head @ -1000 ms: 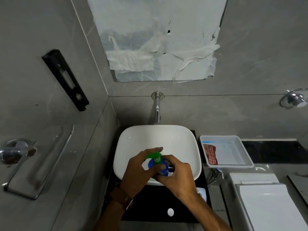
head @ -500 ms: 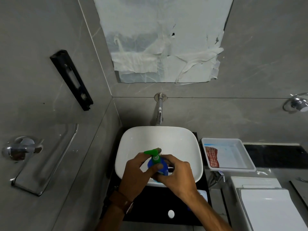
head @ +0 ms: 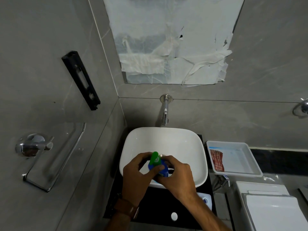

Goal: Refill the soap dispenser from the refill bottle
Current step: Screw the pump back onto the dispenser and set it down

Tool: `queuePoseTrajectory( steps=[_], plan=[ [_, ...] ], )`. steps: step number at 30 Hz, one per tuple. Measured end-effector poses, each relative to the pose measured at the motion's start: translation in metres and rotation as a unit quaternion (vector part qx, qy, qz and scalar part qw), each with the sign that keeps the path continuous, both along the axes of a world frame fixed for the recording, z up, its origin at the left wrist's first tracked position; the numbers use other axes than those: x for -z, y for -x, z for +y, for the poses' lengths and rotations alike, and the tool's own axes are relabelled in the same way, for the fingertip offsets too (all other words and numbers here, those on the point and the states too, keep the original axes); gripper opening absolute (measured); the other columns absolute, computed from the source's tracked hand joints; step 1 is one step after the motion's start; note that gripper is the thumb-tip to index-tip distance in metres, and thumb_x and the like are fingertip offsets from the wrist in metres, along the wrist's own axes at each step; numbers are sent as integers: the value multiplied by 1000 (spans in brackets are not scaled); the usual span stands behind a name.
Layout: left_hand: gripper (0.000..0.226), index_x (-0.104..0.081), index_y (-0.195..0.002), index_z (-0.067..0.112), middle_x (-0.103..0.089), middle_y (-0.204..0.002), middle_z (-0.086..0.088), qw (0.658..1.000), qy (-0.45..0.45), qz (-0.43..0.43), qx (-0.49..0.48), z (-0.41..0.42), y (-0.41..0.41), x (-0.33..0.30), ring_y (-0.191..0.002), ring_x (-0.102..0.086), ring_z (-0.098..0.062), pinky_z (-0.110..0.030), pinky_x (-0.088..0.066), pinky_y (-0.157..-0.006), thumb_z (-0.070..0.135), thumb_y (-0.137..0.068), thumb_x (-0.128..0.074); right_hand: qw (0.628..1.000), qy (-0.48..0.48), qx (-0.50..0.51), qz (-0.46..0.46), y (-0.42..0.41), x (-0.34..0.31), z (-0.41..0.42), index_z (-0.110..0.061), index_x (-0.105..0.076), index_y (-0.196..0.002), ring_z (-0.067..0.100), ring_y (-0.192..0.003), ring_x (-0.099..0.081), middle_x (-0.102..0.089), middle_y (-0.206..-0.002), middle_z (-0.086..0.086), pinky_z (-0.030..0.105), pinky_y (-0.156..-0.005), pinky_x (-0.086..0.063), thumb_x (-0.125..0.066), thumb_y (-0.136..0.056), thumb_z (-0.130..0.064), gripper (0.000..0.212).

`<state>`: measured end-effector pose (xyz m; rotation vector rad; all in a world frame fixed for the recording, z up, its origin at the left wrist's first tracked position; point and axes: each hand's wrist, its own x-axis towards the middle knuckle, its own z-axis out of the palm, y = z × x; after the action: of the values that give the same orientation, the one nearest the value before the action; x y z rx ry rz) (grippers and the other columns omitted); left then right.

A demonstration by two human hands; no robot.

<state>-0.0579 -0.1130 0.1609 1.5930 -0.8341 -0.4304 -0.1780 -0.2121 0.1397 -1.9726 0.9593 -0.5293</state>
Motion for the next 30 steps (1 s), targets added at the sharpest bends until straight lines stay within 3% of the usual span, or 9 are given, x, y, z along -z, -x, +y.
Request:
queuePoseTrajectory(
  steps=[3,6,10,15,18,22,27,30],
  plan=[
    [45,-67,-111,55,-72,-113,26,1000,-15,-2,4,9,-4,1,-112,-66,1,-13,-52,-90,45,-70,-83,1000,-8,-6,4,-5,1,-1,-37,-66,-124,8,-99,-72,-75,-115,-18,19,-91,-59,-92,-69,-52,63],
    [40,-65,-106,62,-71,-110,30,999,-29,-14,-13,16,-9,2,-111,-65,3,-16,-53,-90,45,-73,-80,1000,-10,-12,1,-9,2,2,-37,-66,-124,7,-99,-71,-75,-116,-17,14,-89,-55,-93,-69,-50,63],
    [39,-66,-103,61,-71,-107,31,998,-30,-20,-41,24,-12,5,-107,-66,5,-13,-53,-89,44,-71,-81,999,0,-33,6,-18,6,7,-36,-66,-124,9,-104,-72,-76,-118,-14,27,-96,-60,-93,-71,-50,62],
    [35,-69,-105,54,-74,-106,23,997,-33,9,-67,40,-18,14,-101,-71,-3,-26,-59,-84,51,-72,-82,999,0,-54,10,-31,17,17,-39,-65,-123,5,-100,-72,-76,-115,-16,20,-91,-60,-92,-73,-44,57],
    [43,-68,-110,55,-75,-104,24,996,-45,17,-80,54,-24,20,-93,-72,-6,-20,-59,-78,56,-69,-80,997,-3,-76,14,-40,26,25,-39,-67,-121,2,-99,-72,-77,-112,-17,20,-88,-62,-90,-72,-41,55],
    [63,-65,-122,45,-71,-116,23,987,-82,61,-124,86,-32,50,-111,-64,7,-15,-53,-88,60,-64,-83,992,-25,-121,27,-56,49,38,-40,-65,-120,0,-98,-73,-78,-109,-17,22,-84,-63,-89,-70,-33,56],
    [35,-61,-112,56,-65,-110,37,964,-171,124,-161,129,-28,102,-112,-59,13,-3,-46,-81,54,-79,-72,981,-51,-174,68,-87,92,63,-33,-66,-122,3,-93,-72,-78,-108,-10,0,-74,-50,-90,-69,-34,59],
    [31,-63,-123,34,-68,-121,13,952,-204,141,-181,141,-28,135,-118,-62,-7,-11,-48,-92,36,-93,-64,978,-65,-186,75,-108,121,80,-29,-69,-114,4,-92,-71,-77,-104,-10,8,-76,-53,-93,-67,-37,54]
  ],
)
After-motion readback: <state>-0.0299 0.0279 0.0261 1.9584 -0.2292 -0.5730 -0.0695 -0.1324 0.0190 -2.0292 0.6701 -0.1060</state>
